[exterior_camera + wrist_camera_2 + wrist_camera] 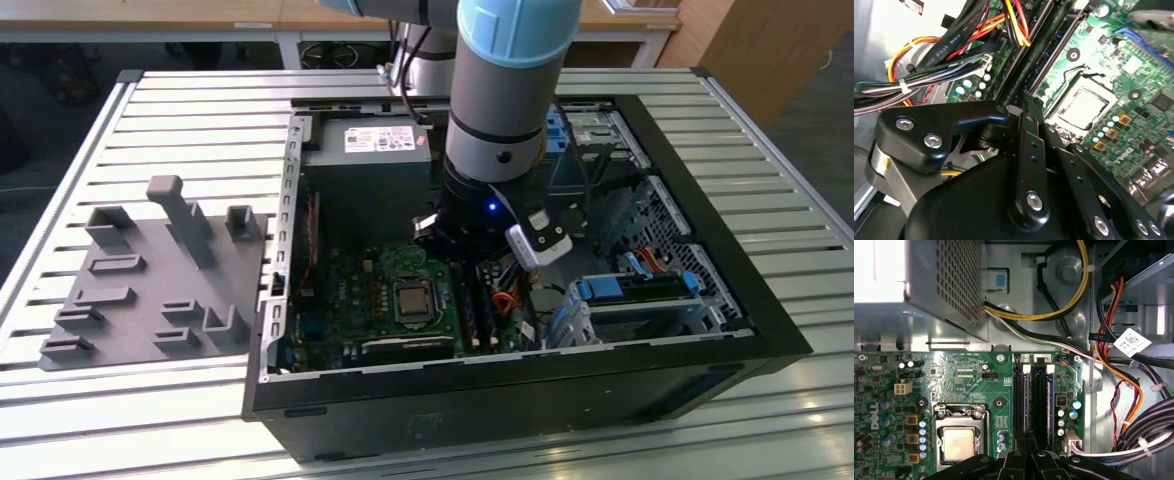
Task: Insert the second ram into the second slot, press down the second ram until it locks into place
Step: 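Press down the second ram until it locks into place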
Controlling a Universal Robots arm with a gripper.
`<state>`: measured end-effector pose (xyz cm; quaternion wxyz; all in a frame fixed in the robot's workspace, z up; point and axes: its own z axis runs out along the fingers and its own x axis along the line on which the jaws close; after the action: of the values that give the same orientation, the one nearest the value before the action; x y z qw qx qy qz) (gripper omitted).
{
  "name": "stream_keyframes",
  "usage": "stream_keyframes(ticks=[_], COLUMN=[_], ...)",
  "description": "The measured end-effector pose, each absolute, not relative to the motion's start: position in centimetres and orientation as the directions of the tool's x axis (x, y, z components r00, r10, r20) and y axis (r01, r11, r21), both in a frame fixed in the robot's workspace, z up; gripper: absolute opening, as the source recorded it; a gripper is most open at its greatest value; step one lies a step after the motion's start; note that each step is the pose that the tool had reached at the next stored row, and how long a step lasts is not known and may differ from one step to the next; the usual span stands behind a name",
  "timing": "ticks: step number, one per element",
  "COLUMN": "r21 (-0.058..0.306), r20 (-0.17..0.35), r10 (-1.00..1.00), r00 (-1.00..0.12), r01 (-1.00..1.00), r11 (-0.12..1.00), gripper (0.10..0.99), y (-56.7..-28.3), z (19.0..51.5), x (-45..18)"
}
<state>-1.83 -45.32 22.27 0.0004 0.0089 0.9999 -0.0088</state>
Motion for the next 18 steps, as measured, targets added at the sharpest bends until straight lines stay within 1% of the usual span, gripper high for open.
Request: stream_keyframes(ticks=[18], r21=[-0.017], r20=[-0.001], r10=[0.018], r00=[-1.0], r01=[0.018], r11=[1.0], gripper=[0.106], y=[-45.3], z=[24.3], x=[-1.8])
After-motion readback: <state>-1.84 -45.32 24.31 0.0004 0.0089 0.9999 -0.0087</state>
